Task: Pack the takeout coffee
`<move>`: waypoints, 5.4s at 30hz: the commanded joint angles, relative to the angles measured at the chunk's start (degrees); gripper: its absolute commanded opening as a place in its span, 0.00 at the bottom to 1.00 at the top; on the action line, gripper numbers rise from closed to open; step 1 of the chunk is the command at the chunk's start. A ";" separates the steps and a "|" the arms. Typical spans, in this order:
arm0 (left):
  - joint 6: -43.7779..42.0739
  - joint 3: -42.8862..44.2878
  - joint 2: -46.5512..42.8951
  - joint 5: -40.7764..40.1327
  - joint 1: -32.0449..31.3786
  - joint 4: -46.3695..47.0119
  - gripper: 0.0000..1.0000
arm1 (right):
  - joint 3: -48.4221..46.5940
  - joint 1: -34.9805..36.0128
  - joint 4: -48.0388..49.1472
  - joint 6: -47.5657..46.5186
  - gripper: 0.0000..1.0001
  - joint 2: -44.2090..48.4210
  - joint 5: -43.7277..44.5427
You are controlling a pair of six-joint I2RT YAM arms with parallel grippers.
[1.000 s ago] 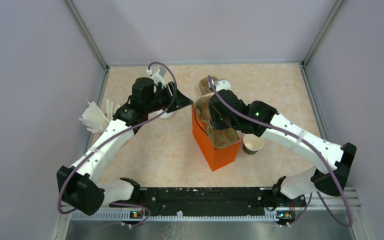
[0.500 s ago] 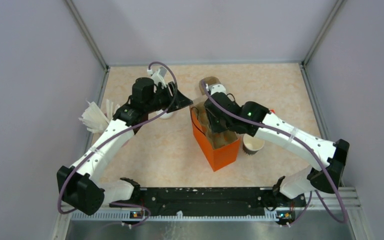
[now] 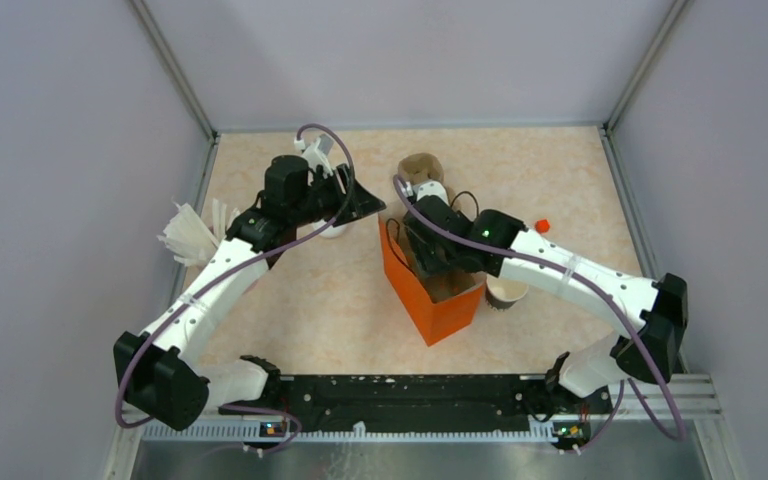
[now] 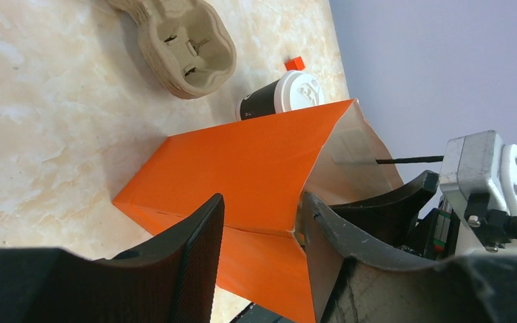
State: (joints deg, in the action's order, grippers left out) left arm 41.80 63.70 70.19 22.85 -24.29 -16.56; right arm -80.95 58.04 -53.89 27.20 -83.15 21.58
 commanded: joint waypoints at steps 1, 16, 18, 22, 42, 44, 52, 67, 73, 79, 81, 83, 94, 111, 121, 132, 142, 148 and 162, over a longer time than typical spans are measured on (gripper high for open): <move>-1.01 1.64 -0.88 -0.89 0.30 0.56 0.53 | -0.08 0.78 2.96 -0.62 0.50 -0.30 1.33; -4.04 10.87 -1.84 2.88 0.39 -15.43 0.70 | -9.54 0.77 7.38 0.56 0.54 6.68 -5.11; -4.01 11.29 -2.81 4.13 0.39 -16.71 0.71 | -11.00 0.76 9.13 0.96 0.54 8.16 -7.24; -6.29 11.54 -4.08 7.15 0.46 -15.86 0.75 | -14.42 0.83 10.23 1.86 0.54 10.58 -7.32; -33.68 26.01 15.10 2.01 -8.57 -16.41 0.71 | -15.19 0.84 10.55 2.34 0.78 22.91 8.71; -34.70 27.08 16.71 -0.33 -9.68 -16.72 0.69 | -14.23 0.78 9.63 2.78 0.78 23.54 9.73; -34.79 28.54 18.67 -5.89 -12.04 -17.24 0.34 | -11.54 0.70 1.54 6.72 0.93 25.39 19.18; -17.61 23.72 5.78 -16.41 -9.56 -27.51 0.00 | -22.49 -16.06 -7.36 3.03 0.96 11.96 10.63; -15.26 17.02 0.76 -18.53 -8.35 -27.20 0.00 | -17.46 -25.83 -4.81 0.88 0.97 10.38 1.39; -12.10 16.08 -1.21 -16.79 -6.60 -29.86 0.08 | -5.52 -32.43 -0.31 -1.98 0.93 9.72 -5.93; -11.27 15.61 -1.16 -15.79 -6.47 -30.99 0.14 | -2.97 -32.63 0.27 -3.00 0.93 8.68 -5.54; -10.71 14.92 -1.63 -15.76 -6.46 -31.71 0.21 | -0.11 -32.69 2.05 -4.48 0.93 8.03 -5.50; -16.49 22.65 0.12 -16.74 -6.38 -39.51 0.98 | 5.69 -33.67 7.24 -5.19 0.94 2.21 -6.82; -19.07 23.88 -2.96 -23.14 -5.40 -40.97 0.99 | 9.40 -33.72 13.70 -10.62 0.96 -2.05 -5.71; -20.27 23.48 -3.69 -20.44 -5.41 -38.64 0.98 | 11.58 -34.26 15.10 -12.68 0.96 -2.55 -6.99; -20.36 23.09 -3.64 -20.50 -5.41 -37.90 0.97 | 13.31 -34.70 16.68 -13.44 0.87 -0.39 -8.82; -22.90 23.70 -2.36 -20.04 -5.41 -38.23 0.96 | 10.96 -35.62 15.27 -12.22 0.95 -0.16 -10.46; -23.16 23.36 -2.43 -20.08 -5.41 -38.20 0.96 | 11.40 -36.60 16.17 -11.61 0.92 -0.54 -11.18; -23.08 22.78 -2.56 -20.82 -5.41 -38.11 0.97 | 9.55 -37.03 15.57 -11.76 0.91 -1.53 -11.20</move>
State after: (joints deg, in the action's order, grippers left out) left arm 19.33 85.97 67.77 2.26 -29.98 -56.99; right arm -68.36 21.58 -38.81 15.11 -85.54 10.41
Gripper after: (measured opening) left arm 0.965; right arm 0.899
